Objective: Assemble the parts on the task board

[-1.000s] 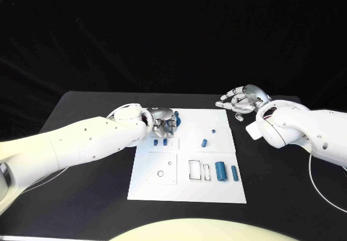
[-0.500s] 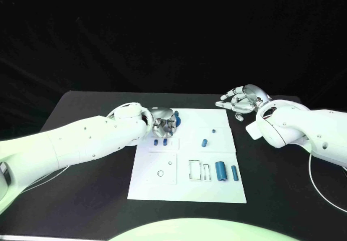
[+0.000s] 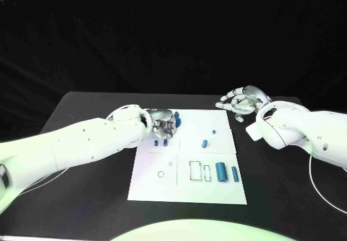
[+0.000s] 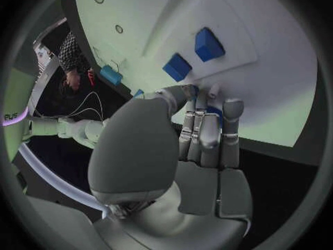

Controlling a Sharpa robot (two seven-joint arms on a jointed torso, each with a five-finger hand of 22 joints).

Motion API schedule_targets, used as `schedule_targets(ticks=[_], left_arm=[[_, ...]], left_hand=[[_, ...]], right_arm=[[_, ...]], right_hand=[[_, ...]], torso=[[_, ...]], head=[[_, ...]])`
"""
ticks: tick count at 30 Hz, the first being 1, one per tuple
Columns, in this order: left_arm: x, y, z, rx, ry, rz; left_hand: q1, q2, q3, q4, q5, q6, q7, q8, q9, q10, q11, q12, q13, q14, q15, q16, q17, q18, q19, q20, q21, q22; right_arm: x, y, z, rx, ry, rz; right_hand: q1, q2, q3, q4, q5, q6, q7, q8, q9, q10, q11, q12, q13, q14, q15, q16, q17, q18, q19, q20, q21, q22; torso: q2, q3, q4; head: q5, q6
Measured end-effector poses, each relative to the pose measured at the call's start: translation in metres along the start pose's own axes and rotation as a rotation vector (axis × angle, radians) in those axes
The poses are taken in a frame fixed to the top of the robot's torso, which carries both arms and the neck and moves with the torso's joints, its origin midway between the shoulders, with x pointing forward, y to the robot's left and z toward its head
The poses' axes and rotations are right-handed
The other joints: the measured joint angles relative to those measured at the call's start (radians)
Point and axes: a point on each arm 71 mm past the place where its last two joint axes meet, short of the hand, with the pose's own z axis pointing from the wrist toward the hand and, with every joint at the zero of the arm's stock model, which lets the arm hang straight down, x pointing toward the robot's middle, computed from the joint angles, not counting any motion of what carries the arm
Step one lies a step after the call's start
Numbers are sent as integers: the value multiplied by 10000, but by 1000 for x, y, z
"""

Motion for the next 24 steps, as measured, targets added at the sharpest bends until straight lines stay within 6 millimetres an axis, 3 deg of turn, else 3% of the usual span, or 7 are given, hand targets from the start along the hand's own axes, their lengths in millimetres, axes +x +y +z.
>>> schedule_targets(ticks=[12, 24], left_arm=[[-13, -1, -15, 235, -480, -508], [-24, 11, -30, 39, -685, -921]], left_hand=[[-327, -11, -12, -42, -6, 107, -38, -117, 9, 140, 1, -225, 7, 82, 9, 38, 68, 0, 41, -28, 2, 69], [-473, -78, -60, 6, -5, 177, -39, -180, 45, 195, 16, -371, 7, 116, -25, 78, 135, -1, 105, -35, 45, 113]], right_arm=[[0, 0, 0, 4, -6, 0], [-1, -1, 0, 17, -24, -4]], right_hand=[[0, 0, 0, 0, 0, 0, 0, 0, 1, 0, 0, 0, 0, 0, 0, 0, 0, -1, 0, 0, 0, 0], [0, 0, 0, 0, 0, 0, 0, 0, 1, 3, 3, 0, 0, 0, 0, 0, 0, 0, 0, 0, 0, 0]], torso=[[-19, 7, 0], [-38, 12, 30]], head=[[0, 1], [20, 22]])
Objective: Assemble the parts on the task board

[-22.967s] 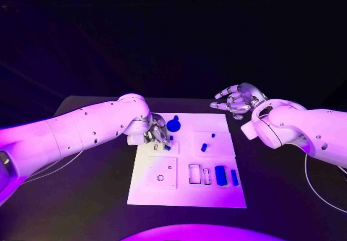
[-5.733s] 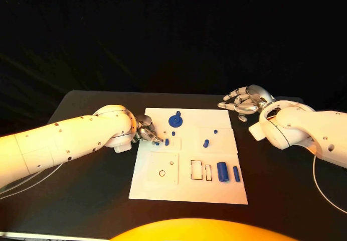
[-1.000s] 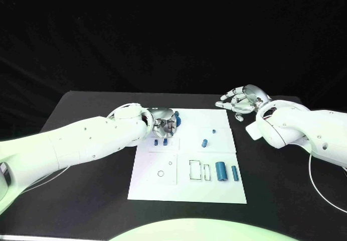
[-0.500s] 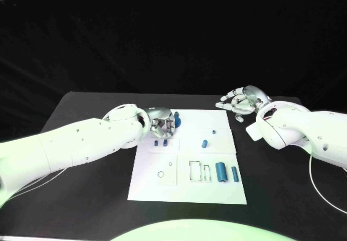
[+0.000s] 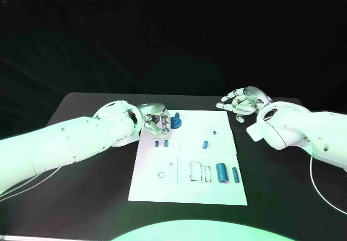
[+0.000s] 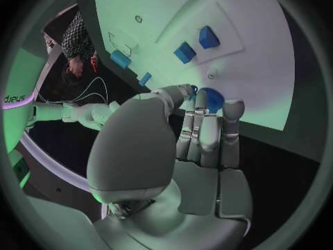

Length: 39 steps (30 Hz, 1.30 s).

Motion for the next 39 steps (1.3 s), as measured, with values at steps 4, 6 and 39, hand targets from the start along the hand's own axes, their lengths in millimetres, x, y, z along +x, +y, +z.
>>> schedule_targets(ticks=[4, 6, 39], left_arm=[[-1, 4, -1, -135, 46, -50], [-1, 6, -1, -221, 80, -51], [7, 13, 7, -638, 632, 387]], left_hand=[[0, 0, 0, 0, 0, 0, 1, 0, 0, 0, 0, -1, 0, 0, 0, 0, -44, 0, 0, 0, 0, 0], [0, 0, 0, 0, 0, 0, 1, 0, 0, 0, 1, -1, 0, 0, 0, 0, -76, 0, 0, 0, 0, -15], [-40, -43, 0, 0, 0, -2, 0, -53, 25, 35, -35, -63, 0, -1, 1, -1, -162, 0, -2, 0, 0, -107]], right_arm=[[0, 0, 0, 7, -11, -3], [-1, -1, 0, 13, -22, -5], [-2, -1, 0, 38, -50, -4]], right_hand=[[0, 0, 0, 0, 0, 0, 0, 0, 0, 0, 0, 0, 0, 0, 0, 0, 0, 0, 0, 0, 0, 0], [0, 0, 0, 0, 0, 0, 0, 20, -6, 0, 0, 0, -19, 0, 0, 0, -6, 0, 0, 0, -28, -9], [0, 0, 0, 0, 0, 0, 0, 77, -14, 2, 2, 0, -49, 0, 0, 0, -17, 0, 0, 0, -55, -22]], torso=[[8, -6, -6], [14, -6, -12], [34, 5, -24]], head=[[18, 7], [25, 7], [44, -70]])
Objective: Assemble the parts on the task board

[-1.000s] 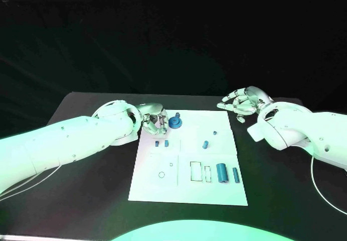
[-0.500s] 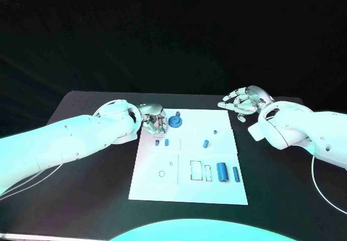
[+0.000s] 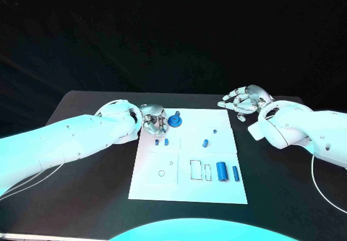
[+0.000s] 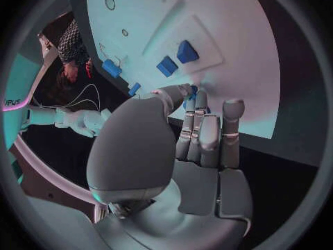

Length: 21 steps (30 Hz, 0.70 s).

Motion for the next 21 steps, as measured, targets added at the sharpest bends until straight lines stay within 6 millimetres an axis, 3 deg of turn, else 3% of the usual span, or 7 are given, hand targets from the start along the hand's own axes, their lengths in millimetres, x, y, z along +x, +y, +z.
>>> schedule_targets(ticks=[21], left_arm=[[2, -2, 4, -7, 110, 137]], left_hand=[[-156, -22, -26, 30, -47, 40, -41, -63, 43, 6, -6, -80, 1, 0, 0, 0, -9, 0, -37, 35, -57, -102]], right_arm=[[0, 0, 0, 1, -4, -1]], right_hand=[[0, 0, 0, 0, 0, 0, 0, 0, 1, 0, 0, 0, -9, 0, 0, 0, 0, 0, 0, 0, 0, 0]], torso=[[-6, -17, -3]], head=[[-27, 3]])
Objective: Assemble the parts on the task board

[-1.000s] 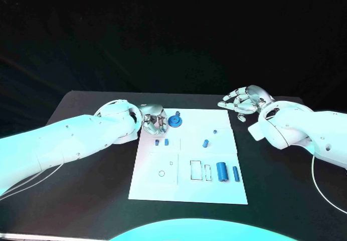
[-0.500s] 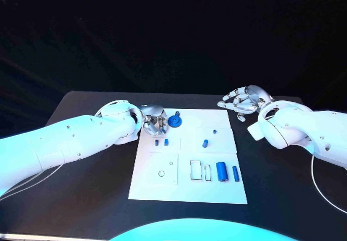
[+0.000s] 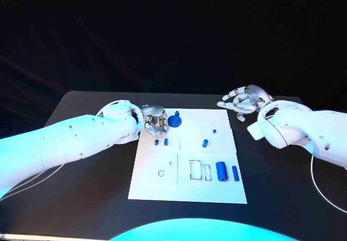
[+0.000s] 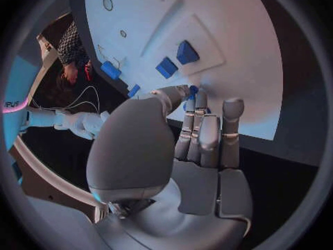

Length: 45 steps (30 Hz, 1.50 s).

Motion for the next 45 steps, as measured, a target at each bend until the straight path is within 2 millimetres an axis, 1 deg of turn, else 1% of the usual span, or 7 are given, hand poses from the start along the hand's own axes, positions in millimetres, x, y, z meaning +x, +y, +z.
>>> schedule_targets(ticks=[4, 12, 24, 34, 38, 42, 45], left_arm=[[0, 0, 1, 0, 5, 17], [0, 0, 2, -16, 77, 48], [1, 1, 1, -46, 128, 44], [1, 1, 0, -59, 108, 42], [1, 1, 0, -62, 100, 40], [2, 2, 0, -69, 107, 32], [4, 3, 0, -102, 132, 26]], left_hand=[[0, -1, 0, 0, 0, 0, 0, 0, 11, 30, -29, -1, -2, 0, 0, 0, 4, 0, 0, 0, 0, 2], [0, -1, 0, 0, 0, 33, -32, 0, 6, 66, 7, -37, -2, 0, 0, 0, 3, 0, 0, 0, 0, 17], [0, -2, 0, 1, 0, 13, -50, -52, -12, 66, 7, -80, 0, 0, 0, 0, 27, 1, -38, -38, -59, -40], [0, -2, 0, 0, 0, 10, -51, -57, -9, 66, 8, -84, 0, 0, 0, 0, 53, 2, -38, -37, -59, -46], [0, -2, -3, -3, 0, -11, -31, -114, -6, 66, 8, -129, 0, 0, 0, 0, 53, 1, -37, -37, -105, -91], [0, -2, -28, -28, 0, -133, 55, -326, -4, 72, 14, -231, 0, 0, 0, 0, 25, 1, -61, -14, -145, -136], [-77, -79, -28, -29, 0, -366, 78, -523, -63, 105, 47, -328, 0, 0, 0, 0, 12, 2, -108, -39, -183, -209]], right_arm=[[0, 0, 0, 0, -1, 0], [0, 0, 0, 2, -3, -1], [0, 0, 0, 7, -3, -1], [0, -1, 0, 16, 1, 0], [0, -1, 0, 21, 1, -1], [0, -1, 0, 25, 1, -1], [0, -1, 0, 26, 1, -2]], right_hand=[[0, 0, 0, 0, 0, 0, 0, 0, 0, 0, 0, 0, 0, 0, 0, 0, 0, 0, 0, 0, 0, 0], [0, 0, 0, 0, 0, 0, 0, 0, 1, 0, 0, 0, 0, 0, 0, 0, 0, 0, 0, 0, 0, 0], [0, 0, 0, 0, 0, 0, 0, 0, 1, 0, 0, 0, 1, 0, 0, 0, 0, 0, 0, 0, 0, 0], [0, 0, 0, 0, 0, 0, 0, 0, 0, 0, 1, 0, 1, 0, 0, 0, 1, 0, 0, 0, 0, 1], [0, 0, 0, 0, 0, -22, -22, 0, -16, 0, 0, 0, -36, 0, 0, 0, 1, 0, 0, 0, -39, -17], [0, 0, 0, 0, 0, -36, -36, 0, -31, 0, 1, 0, -70, 0, 0, 0, 1, 0, 0, 0, -61, -30], [0, 0, 0, 0, 0, -36, -36, 0, -31, 0, 0, 0, -70, 0, 0, 0, -11, 0, 0, 0, -61, -30]], torso=[[5, 1, 1], [4, 3, 3], [-9, 8, 8], [-12, 1, 6], [-12, 2, 7], [-11, 4, 7], [-9, 7, 8]], head=[[-12, -12], [-23, -39], [-35, -45], [-30, -41], [-26, -40], [-25, -36], [-20, -36]])
